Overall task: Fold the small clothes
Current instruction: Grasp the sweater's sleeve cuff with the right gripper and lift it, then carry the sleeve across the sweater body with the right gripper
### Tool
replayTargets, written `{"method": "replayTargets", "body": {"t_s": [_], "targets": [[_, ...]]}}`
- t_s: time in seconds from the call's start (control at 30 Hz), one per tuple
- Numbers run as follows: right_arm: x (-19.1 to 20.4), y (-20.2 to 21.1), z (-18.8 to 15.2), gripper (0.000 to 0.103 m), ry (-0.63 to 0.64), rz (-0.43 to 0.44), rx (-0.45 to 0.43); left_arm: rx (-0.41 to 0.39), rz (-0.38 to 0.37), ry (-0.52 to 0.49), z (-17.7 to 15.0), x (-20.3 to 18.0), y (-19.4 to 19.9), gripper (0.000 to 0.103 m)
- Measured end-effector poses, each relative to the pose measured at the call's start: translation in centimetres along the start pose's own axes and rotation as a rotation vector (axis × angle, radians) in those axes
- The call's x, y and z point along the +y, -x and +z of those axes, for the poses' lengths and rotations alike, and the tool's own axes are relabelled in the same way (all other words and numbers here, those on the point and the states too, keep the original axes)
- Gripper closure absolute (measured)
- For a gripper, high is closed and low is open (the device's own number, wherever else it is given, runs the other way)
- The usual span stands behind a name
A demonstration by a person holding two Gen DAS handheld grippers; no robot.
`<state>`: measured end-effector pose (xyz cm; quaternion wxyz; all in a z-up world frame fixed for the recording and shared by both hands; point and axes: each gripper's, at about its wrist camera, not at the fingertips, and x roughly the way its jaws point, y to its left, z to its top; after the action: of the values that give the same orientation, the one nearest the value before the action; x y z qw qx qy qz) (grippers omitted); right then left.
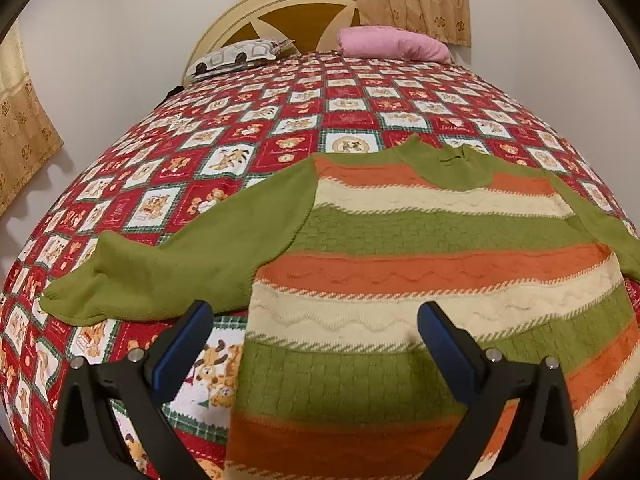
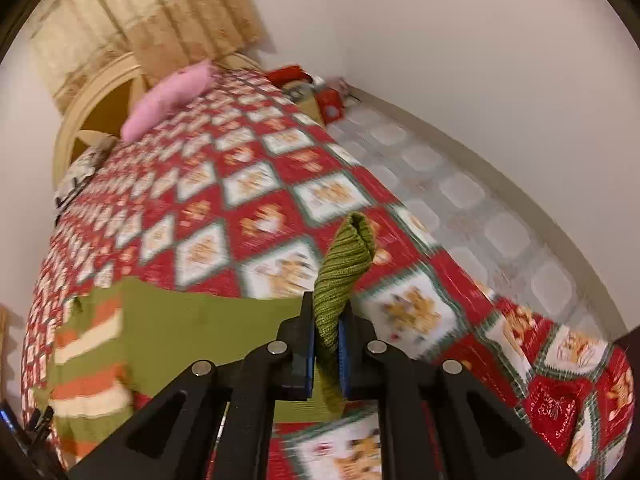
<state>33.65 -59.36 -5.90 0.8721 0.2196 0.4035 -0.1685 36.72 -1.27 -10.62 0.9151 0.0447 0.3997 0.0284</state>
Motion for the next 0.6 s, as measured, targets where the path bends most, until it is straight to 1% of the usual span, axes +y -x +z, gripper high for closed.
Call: {"method": "replayTargets", "body": {"t_s": [0.03,0.1,0.2,0.37,0.4,0.43,0.5,0.6], "targets": [[0.8,0.6,0.2,0.094,0.011,0.008,-0.006,-0.003,-0.003,0.000,-0.1,0.1,0.1,0.000],[3.5,2.3,1.4,0.095,0.043,0.045,-0.025,-0.009,-0.005,0.004,-0.3,0.3,0.4,0.000],[7.4,4.9,2.4,0.095,0.107,0.078,-0.060,-0.014,-0.013,0.014,-0.4,0.8,0.5,0.000],[16.0,9.5,4.0,0.095,0.246,0.142,-0.125,-0.024,-0.018,0.026,-0.8,1.8,0.8,0.000],[17.0,10.1,4.0,0.095,0.263,0.149,-0.133,-0.028,-0.018,0.026,-0.9,2.0,0.8,0.000],[19.1,10.8,4.2,0.095,0.294,0.163,-0.144,-0.030,-0.020,0.026,-0.9,2.2,0.9,0.000],[21.7,11.7,4.1,0.095,0.330,0.186,-0.154,-0.030,-0.029,0.034,-1.1,2.7,0.9,0.000],[26.9,12.8,3.6,0.095,0.407,0.226,-0.160,-0.036,-0.032,0.051,-1.2,3.6,1.0,0.000]]}}
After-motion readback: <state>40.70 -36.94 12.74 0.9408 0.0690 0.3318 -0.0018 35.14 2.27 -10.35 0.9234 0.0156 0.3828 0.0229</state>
